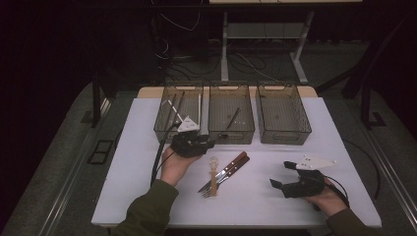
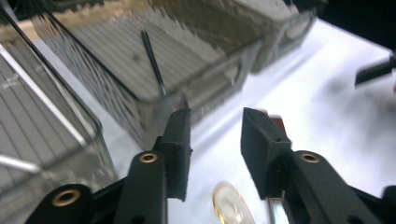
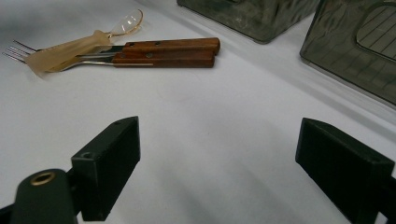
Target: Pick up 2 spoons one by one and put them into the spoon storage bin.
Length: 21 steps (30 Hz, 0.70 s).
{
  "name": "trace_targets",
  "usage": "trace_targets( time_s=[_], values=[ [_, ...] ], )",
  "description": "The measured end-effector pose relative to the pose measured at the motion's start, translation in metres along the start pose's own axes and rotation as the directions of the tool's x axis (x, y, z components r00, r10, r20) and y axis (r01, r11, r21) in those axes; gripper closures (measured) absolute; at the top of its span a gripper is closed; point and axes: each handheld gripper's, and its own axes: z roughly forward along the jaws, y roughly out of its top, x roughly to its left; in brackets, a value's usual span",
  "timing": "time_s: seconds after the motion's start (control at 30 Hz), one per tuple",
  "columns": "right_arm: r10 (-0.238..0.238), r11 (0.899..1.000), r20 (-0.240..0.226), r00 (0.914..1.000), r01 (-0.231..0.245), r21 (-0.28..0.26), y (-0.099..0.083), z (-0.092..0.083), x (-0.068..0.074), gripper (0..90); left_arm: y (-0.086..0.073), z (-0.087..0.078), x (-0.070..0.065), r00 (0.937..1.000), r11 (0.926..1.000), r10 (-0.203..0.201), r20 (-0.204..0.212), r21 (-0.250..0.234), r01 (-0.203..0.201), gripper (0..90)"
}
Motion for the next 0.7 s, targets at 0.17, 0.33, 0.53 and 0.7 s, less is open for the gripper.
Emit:
trace_targets(
  time_s=[0.17,0.33,0.53,0.7],
  values=[
    [-0.001,1.000,-0.002,1.0000,0.001,-0.001,0.000,0.000,0.000,13.8,-0.014,-0.009,-0.008,0.9992,0.9984,0.039,0.005,0.041,-0.039,69.0],
    [-0.002,1.000,-0.001,1.0000,0.002,0.001,0.000,0.000,0.000,13.8,-0.026,-0.017,-0.016,0.9979,0.9962,0.058,0.027,0.064,-0.060,74.3],
    [-0.002,1.000,0.003,1.0000,0.002,0.002,0.000,0.000,0.000,13.8,-0.036,-0.025,-0.025,0.9951,0.9932,0.072,0.068,0.086,-0.078,85.7],
    [-0.003,1.000,0.004,1.0000,0.003,0.003,0.000,0.000,0.000,13.8,-0.044,-0.025,-0.032,0.9911,0.9891,0.070,0.114,0.121,-0.084,88.8]
  ],
)
